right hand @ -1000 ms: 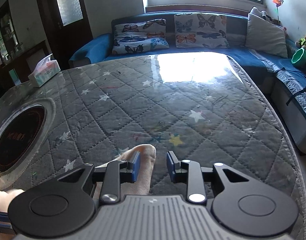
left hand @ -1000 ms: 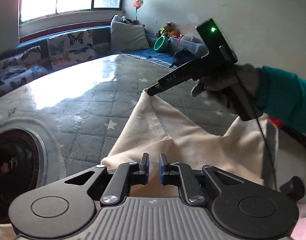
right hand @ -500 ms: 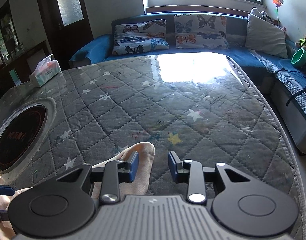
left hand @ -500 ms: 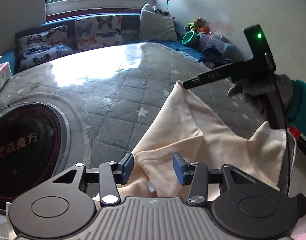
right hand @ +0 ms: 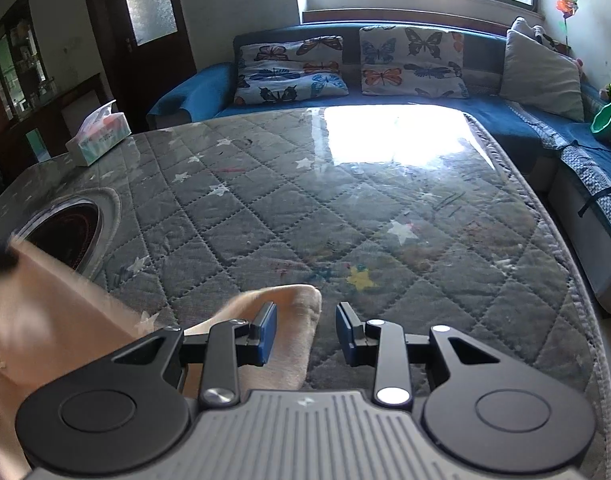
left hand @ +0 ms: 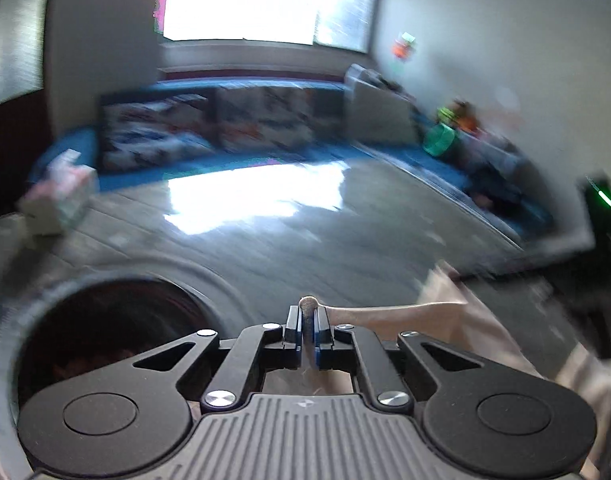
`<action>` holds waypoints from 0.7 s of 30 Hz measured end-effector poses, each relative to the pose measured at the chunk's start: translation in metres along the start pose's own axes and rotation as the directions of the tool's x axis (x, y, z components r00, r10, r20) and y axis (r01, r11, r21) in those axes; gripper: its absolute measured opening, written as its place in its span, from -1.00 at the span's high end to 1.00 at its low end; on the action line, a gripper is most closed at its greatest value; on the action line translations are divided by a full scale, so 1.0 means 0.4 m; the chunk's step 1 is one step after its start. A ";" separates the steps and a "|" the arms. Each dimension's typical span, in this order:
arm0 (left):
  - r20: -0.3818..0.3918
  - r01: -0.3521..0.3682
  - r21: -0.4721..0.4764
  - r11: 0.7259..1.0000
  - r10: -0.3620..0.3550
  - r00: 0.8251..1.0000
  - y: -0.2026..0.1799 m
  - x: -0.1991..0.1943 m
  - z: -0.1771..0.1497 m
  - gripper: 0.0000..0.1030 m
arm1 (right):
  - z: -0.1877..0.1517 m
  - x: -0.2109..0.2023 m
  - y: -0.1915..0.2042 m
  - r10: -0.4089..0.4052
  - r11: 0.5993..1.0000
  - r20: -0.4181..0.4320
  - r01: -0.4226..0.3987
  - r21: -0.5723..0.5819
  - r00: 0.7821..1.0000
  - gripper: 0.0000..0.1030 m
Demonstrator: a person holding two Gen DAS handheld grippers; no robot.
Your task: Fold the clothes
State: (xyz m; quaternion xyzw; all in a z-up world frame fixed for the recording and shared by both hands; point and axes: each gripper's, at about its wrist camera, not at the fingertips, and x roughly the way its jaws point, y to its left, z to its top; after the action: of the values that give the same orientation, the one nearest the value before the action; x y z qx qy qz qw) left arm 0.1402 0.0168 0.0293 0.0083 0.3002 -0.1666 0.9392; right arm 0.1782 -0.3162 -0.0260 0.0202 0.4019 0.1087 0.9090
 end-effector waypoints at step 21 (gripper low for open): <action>-0.098 -0.194 -0.069 0.979 0.187 0.978 0.145 0.184 0.009 0.86 | 0.064 0.119 0.083 -0.037 0.990 0.013 0.038 -0.136 0.999 0.80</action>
State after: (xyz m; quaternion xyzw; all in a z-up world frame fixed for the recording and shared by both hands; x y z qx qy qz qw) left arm 0.2169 0.0485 -0.0144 0.0079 0.3469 -0.0636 0.9357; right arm 0.2222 -0.2722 -0.0391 -0.0491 0.3890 0.1187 0.9122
